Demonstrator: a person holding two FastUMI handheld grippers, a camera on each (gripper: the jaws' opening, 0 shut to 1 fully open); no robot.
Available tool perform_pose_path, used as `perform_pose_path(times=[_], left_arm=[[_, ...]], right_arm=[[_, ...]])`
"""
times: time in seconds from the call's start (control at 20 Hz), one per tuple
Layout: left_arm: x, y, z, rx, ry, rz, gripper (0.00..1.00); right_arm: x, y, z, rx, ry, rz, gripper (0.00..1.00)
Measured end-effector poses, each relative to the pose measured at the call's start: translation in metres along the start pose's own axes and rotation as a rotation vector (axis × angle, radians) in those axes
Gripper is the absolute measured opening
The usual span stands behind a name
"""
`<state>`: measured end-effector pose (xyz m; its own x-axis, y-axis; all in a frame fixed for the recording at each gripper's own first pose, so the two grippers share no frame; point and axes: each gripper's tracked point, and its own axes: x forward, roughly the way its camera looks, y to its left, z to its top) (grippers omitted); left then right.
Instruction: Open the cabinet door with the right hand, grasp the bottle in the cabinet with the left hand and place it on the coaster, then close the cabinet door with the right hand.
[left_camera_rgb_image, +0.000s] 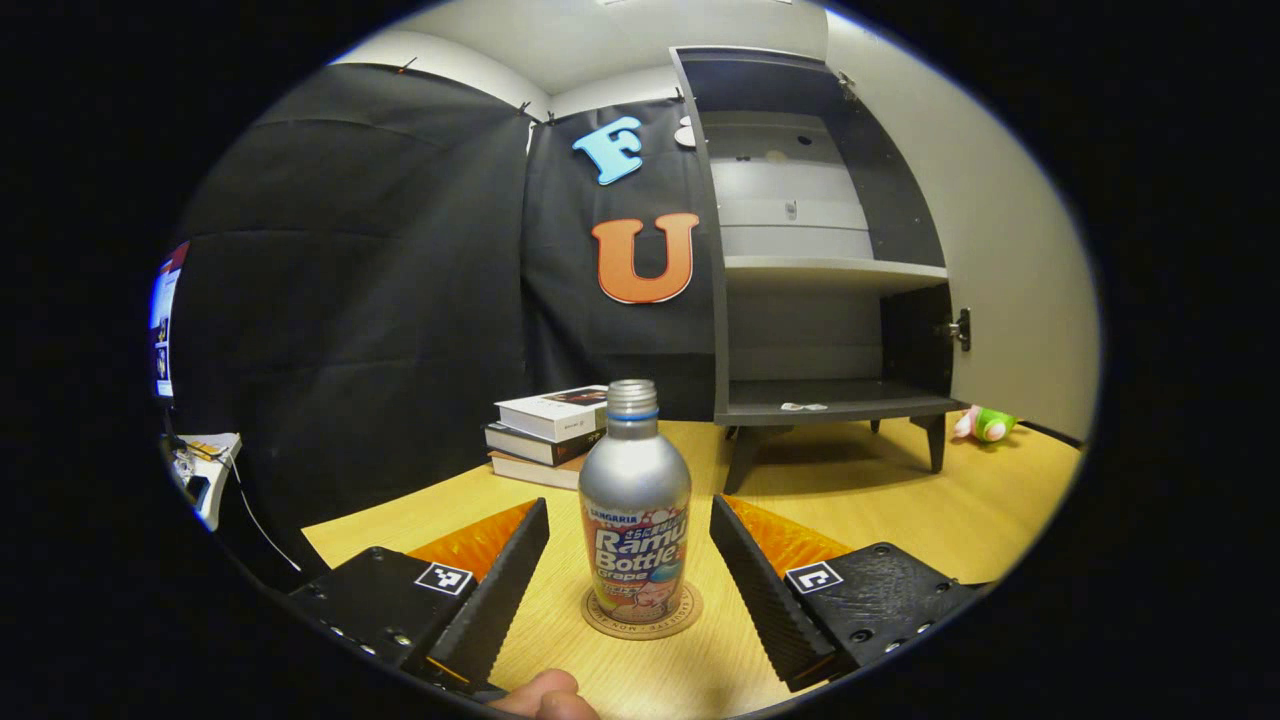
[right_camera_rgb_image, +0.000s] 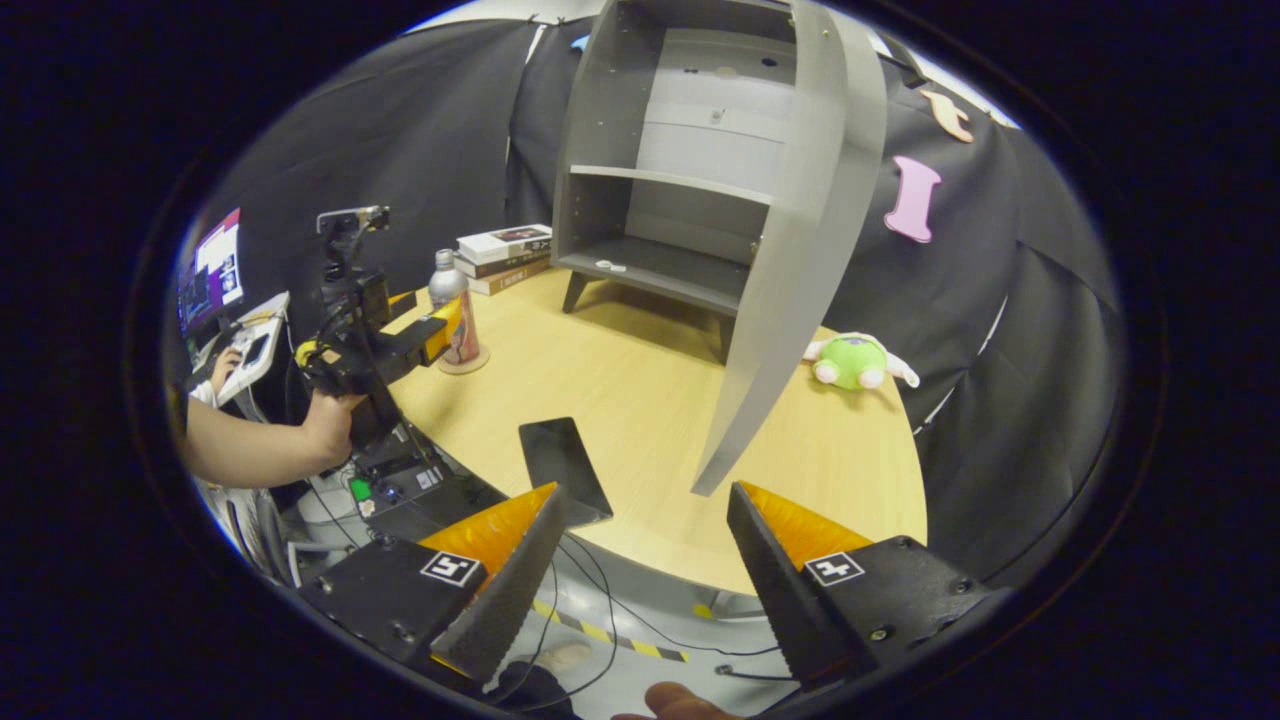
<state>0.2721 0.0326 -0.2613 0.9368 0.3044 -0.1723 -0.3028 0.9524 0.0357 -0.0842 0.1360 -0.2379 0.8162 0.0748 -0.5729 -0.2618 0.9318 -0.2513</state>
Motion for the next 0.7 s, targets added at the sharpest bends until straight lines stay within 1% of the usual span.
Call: perform_pose_path(times=[0.1, 0.15, 0.2, 0.25, 0.3, 0.35, 0.4, 0.45, 0.5, 0.55, 0.6, 0.7], left_arm=[[-0.019, -0.007, 0.025, 0.023, 0.005, -0.03, 0.98], [-0.03, -0.012, 0.039, 0.019, 0.015, -0.053, 0.98], [-0.039, -0.019, 0.057, 0.018, 0.019, -0.076, 1.0], [-0.049, -0.026, 0.079, 0.018, 0.024, -0.105, 0.98], [-0.055, -0.033, 0.101, 0.022, 0.02, -0.135, 0.97], [-0.062, -0.043, 0.124, 0.031, 0.015, -0.17, 1.0], [-0.07, -0.05, 0.15, 0.052, -0.007, -0.195, 1.0], [-0.075, -0.056, 0.178, 0.07, -0.034, -0.214, 0.97], [-0.08, -0.063, 0.202, 0.064, -0.055, -0.231, 0.98], [-0.086, -0.068, 0.223, 0.036, -0.085, -0.247, 0.98], [-0.089, -0.075, 0.24, 0.004, -0.109, -0.262, 0.98], [-0.094, -0.089, 0.262, -0.006, -0.13, -0.299, 0.97]], right_arm=[[-0.007, -0.001, 0.012, 0.025, -0.042, -0.014, 1.0], [-0.012, -0.007, 0.022, 0.035, -0.073, -0.035, 1.0], [-0.02, -0.013, 0.034, 0.052, -0.111, -0.06, 1.0], [-0.028, -0.021, 0.045, 0.074, -0.147, -0.086, 1.0], [-0.037, -0.029, 0.056, 0.101, -0.182, -0.111, 1.0], [-0.046, -0.037, 0.065, 0.121, -0.211, -0.129, 1.0], [-0.054, -0.041, 0.072, 0.136, -0.235, -0.145, 1.0], [-0.061, -0.047, 0.075, 0.146, -0.245, -0.159, 1.0], [-0.07, -0.05, 0.08, 0.144, -0.264, -0.169, 1.0], [-0.081, -0.061, 0.087, 0.127, -0.285, -0.201, 1.0], [-0.094, -0.077, 0.093, 0.103, -0.306, -0.259, 1.0], [-0.121, -0.104, 0.106, 0.091, -0.352, -0.353, 1.0]])
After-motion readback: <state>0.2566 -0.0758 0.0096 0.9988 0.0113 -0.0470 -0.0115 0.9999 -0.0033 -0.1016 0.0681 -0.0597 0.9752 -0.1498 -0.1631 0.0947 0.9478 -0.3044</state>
